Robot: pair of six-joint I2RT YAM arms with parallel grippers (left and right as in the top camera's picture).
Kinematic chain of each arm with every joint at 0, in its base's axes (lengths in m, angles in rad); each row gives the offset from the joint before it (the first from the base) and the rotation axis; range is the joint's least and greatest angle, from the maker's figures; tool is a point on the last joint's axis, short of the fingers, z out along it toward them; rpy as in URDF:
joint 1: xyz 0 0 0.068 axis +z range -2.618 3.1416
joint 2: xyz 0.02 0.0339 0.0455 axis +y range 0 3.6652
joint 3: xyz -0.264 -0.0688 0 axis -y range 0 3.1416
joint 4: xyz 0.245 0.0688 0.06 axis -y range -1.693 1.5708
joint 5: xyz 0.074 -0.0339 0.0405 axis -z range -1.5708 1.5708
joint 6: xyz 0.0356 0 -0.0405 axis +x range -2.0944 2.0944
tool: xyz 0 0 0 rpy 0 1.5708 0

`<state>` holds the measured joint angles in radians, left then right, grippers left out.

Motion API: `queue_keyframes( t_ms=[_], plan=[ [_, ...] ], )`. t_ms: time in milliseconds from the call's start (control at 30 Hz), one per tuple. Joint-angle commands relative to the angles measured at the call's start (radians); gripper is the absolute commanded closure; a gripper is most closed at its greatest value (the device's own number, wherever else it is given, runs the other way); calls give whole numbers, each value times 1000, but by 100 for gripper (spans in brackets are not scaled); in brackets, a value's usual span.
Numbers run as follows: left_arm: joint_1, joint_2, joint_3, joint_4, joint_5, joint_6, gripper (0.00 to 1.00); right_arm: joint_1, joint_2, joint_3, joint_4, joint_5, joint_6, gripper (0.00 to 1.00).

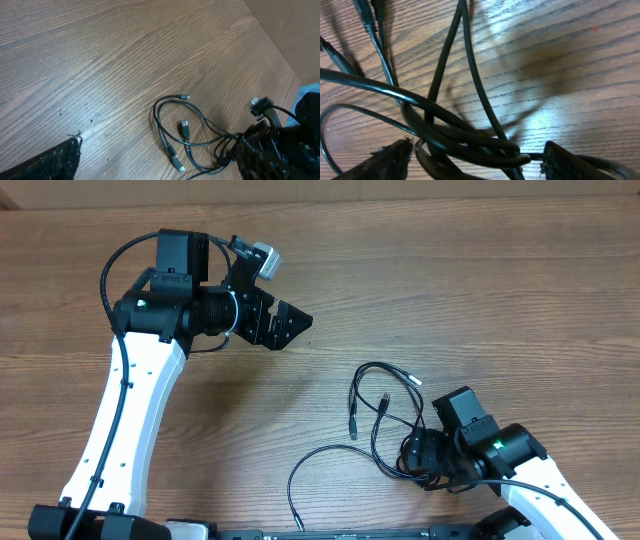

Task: Untangle cables

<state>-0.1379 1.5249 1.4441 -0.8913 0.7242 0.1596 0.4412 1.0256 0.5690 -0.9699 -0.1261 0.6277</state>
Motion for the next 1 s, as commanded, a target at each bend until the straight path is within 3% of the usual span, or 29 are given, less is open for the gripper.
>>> queue_keyframes(
  t_ms=[0, 300, 433, 500, 600, 733, 833, 967],
  plan=[
    [-7, -6, -2, 3, -3, 20, 1, 4, -4, -3, 8, 1, -7, 20],
    [-7, -6, -2, 2, -3, 28, 0, 4, -2, -48, 109, -77, -33, 24],
    [-7, -6, -2, 2, -3, 28, 0, 4, -2, -53, 121, -77, -32, 31],
    [-7, -6, -2, 2, -3, 28, 0, 4, -2, -53, 122, -77, -33, 37],
    [-7, -6, -2, 2, -3, 28, 0, 4, -2, -53, 122, -77, -33, 57],
    [-7, -6, -2, 2, -3, 27, 1, 4, -2, -53, 130, -77, -33, 75],
    [-7, -6, -2, 1, -3, 27, 0, 4, -2, -53, 143, -77, -33, 85],
    [-7, -6, -2, -2, -3, 27, 0, 4, -3, -53, 159, -77, -33, 91]
  ],
)
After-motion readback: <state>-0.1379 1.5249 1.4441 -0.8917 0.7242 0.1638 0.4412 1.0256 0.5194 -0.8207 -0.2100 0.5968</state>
